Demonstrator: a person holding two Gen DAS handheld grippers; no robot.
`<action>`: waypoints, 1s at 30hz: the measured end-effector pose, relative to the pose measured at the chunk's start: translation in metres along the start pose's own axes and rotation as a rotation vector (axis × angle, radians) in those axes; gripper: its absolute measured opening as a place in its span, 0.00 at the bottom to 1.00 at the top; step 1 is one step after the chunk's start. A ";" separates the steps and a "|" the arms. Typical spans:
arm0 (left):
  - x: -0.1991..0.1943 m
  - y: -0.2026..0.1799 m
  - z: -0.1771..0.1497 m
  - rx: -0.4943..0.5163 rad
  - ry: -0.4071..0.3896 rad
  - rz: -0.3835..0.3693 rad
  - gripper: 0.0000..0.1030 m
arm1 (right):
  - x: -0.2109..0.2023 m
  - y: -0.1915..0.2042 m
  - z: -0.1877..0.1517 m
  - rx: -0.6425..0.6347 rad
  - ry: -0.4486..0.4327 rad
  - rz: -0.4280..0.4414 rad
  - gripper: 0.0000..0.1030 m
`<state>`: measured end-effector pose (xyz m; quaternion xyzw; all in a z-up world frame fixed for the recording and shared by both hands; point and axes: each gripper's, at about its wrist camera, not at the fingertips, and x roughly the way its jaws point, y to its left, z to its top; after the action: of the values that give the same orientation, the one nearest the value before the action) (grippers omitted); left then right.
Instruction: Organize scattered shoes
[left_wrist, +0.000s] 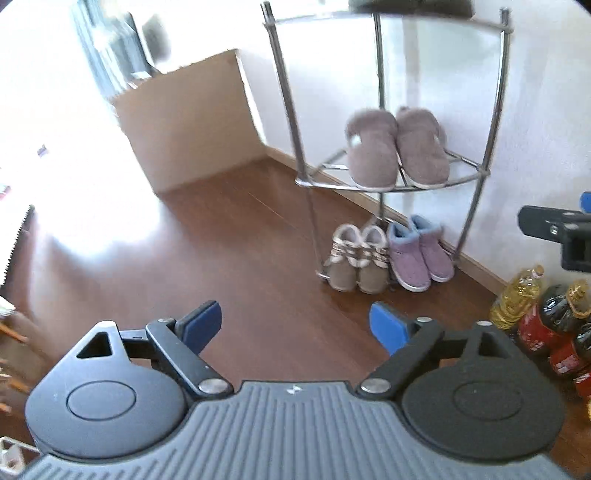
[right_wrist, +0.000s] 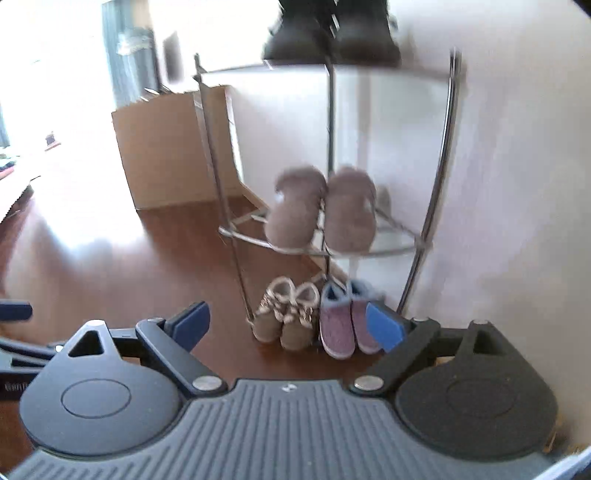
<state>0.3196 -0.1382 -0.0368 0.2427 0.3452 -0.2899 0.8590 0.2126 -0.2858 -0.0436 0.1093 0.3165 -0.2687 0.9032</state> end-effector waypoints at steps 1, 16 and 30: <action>-0.026 -0.007 -0.011 0.015 -0.010 0.031 0.87 | -0.021 0.000 -0.004 -0.003 -0.010 -0.001 0.94; -0.271 0.010 -0.038 0.002 -0.159 -0.002 0.98 | -0.302 0.008 -0.035 -0.018 -0.237 -0.124 0.99; -0.356 0.115 -0.076 -0.092 -0.065 -0.033 0.98 | -0.386 0.076 -0.059 0.368 -0.121 -0.020 0.99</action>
<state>0.1502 0.1084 0.2001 0.1877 0.3338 -0.2958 0.8751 -0.0292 -0.0403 0.1560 0.2531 0.2084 -0.3370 0.8826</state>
